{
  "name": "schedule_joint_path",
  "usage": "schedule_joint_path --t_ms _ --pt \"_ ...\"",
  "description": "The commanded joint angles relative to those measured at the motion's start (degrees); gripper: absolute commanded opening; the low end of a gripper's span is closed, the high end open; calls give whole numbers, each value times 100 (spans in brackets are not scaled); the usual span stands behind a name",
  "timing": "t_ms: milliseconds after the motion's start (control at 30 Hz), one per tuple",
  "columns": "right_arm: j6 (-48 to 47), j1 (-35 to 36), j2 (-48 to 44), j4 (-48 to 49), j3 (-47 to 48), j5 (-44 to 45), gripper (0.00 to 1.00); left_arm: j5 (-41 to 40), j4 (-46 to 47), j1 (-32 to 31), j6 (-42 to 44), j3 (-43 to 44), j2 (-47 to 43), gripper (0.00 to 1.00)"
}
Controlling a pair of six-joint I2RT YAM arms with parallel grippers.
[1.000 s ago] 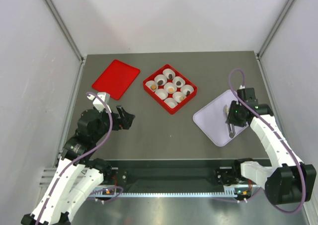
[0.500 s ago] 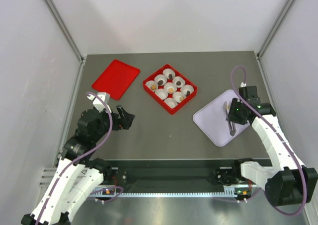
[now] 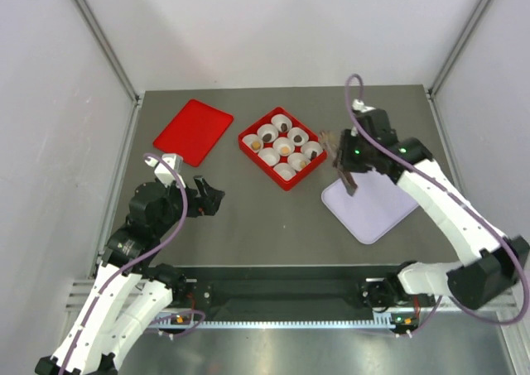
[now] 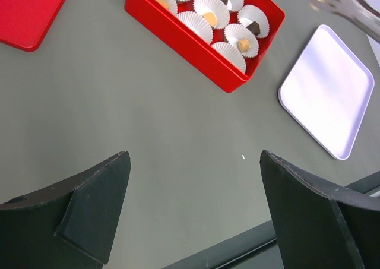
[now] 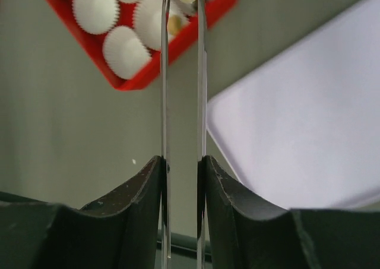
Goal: Pack the chocolate
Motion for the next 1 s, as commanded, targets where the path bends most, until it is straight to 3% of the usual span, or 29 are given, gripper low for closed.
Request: schedule_joint_path --t_ms 0,200,400,967 --pt "206 625 797 647 602 216 33 -71 151 -4 15 10 20 95" --pt "-31 1399 2159 1280 1323 322 34 -186 125 -4 6 19 19 95" --pt "-215 1673 2953 1473 1842 401 34 -238 107 -4 -3 19 19 95" --pt "-57 1866 3121 1491 1597 558 36 -159 125 -4 6 27 20 95"
